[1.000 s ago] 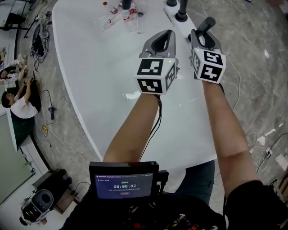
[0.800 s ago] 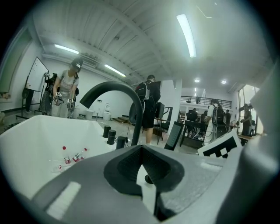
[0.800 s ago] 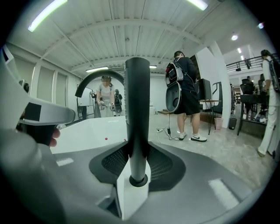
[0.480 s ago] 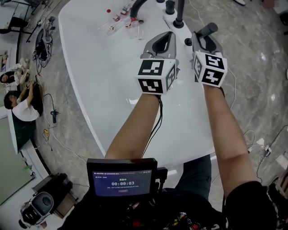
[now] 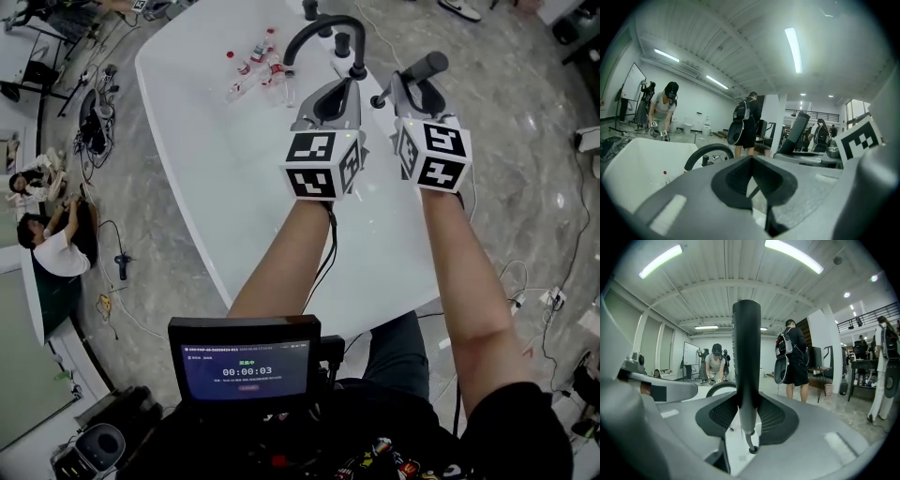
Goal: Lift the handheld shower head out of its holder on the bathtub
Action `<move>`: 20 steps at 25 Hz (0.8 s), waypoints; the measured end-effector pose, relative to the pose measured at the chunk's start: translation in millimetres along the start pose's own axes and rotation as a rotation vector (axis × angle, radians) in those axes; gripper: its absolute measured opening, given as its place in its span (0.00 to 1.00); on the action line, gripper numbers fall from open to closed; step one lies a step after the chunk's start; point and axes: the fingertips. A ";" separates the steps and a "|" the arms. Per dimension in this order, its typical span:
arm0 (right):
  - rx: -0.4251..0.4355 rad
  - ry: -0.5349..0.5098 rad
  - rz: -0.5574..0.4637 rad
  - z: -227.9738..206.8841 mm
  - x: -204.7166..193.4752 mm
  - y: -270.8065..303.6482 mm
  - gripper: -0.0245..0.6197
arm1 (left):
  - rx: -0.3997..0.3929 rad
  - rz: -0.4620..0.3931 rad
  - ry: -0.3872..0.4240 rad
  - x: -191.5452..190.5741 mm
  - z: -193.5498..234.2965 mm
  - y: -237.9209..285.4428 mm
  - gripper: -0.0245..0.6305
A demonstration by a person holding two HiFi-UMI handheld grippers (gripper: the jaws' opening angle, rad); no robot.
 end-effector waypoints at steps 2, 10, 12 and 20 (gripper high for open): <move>-0.005 0.002 -0.020 7.3 16.4 -29.5 0.28 | -0.008 -0.001 0.003 9.3 -12.0 -20.8 0.04; -0.038 0.006 -0.158 34.7 93.1 -151.4 0.28 | -0.052 -0.062 0.046 73.2 -55.7 -105.0 0.04; -0.040 0.001 -0.194 46.7 110.4 -186.8 0.28 | -0.062 -0.082 0.060 89.3 -68.3 -133.6 0.04; -0.021 -0.026 -0.344 97.9 167.1 -311.7 0.28 | -0.140 -0.143 0.136 132.3 -127.8 -229.6 0.04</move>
Point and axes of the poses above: the fingertips, and each gripper's own axes: y forward along the fingers, z to its left, x out of its top, and after that the axes turned 11 degrees about z, right-handed
